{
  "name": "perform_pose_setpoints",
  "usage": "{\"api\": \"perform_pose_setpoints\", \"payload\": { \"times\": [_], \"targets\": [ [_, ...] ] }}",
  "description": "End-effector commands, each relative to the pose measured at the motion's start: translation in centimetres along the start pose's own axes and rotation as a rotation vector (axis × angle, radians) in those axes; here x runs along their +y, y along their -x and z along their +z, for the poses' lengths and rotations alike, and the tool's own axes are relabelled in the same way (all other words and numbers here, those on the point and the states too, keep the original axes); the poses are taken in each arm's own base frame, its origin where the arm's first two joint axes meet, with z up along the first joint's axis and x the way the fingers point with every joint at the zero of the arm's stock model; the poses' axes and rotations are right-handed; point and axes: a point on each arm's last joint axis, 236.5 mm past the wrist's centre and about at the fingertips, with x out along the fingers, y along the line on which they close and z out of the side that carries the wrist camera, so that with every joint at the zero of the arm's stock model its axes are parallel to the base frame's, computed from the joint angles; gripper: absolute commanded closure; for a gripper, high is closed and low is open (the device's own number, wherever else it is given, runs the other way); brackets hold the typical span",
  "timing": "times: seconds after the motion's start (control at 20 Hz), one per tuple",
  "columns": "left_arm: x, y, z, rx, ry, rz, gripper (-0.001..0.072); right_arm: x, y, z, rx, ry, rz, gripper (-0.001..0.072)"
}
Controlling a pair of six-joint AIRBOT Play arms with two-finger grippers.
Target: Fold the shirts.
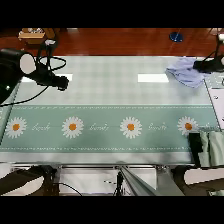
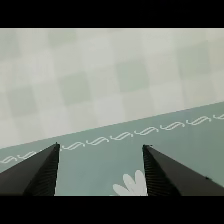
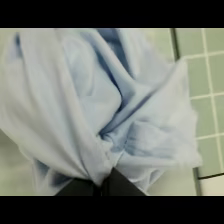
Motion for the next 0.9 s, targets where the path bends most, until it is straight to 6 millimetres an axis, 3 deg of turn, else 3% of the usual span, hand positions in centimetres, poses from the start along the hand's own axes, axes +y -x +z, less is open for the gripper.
{"api": "perform_pose_setpoints", "payload": {
  "times": [0.0, 0.1, 0.25, 0.35, 0.45, 0.5, 0.6, 0.7, 0.85],
  "targets": [
    [0.2, 3.8, 3.2, -0.089, 0.006, 0.001, 0.0082, 0.8, 9.9, 7.1, -0.216, 0.043, 0.019, 0.0696],
    [0.2, 8.6, 6.4, -0.202, 0.008, -0.003, 0.0083, 2.0, 18.5, 11.1, -0.393, 0.039, 0.052, 0.0696],
    [0.1, 18.1, 10.2, -0.423, 0.012, -0.015, 0.0083, 3.7, 30.6, 14.3, -0.626, 0.007, 0.129, 0.0696],
    [0.2, 24.1, 10.9, -0.551, 0.017, -0.023, 0.0083, 4.4, 36.9, 14.5, -0.732, -0.001, 0.162, 0.0696],
    [0.6, 28.0, 9.8, -0.608, 0.026, -0.024, 0.0083, 4.8, 40.6, 13.4, -0.766, 0.011, 0.172, 0.0696],
    [0.8, 28.9, 8.8, -0.605, 0.029, -0.024, 0.0083, 5.1, 41.4, 12.4, -0.746, 0.019, 0.179, 0.0696],
    [0.9, 29.0, 6.0, -0.526, 0.031, -0.025, 0.0083, 6.9, 40.6, 9.6, -0.621, 0.032, 0.253, 0.0695],
    [0.8, 27.9, 3.6, -0.417, 0.030, -0.026, 0.0083, 10.4, 38.1, 6.1, -0.426, 0.037, 0.411, 0.0695],
    [0.6, 26.3, 2.4, -0.340, 0.025, -0.025, 0.0083, 17.0, 33.9, 1.1, -0.122, 0.023, 0.711, 0.0694]
  ]
}}
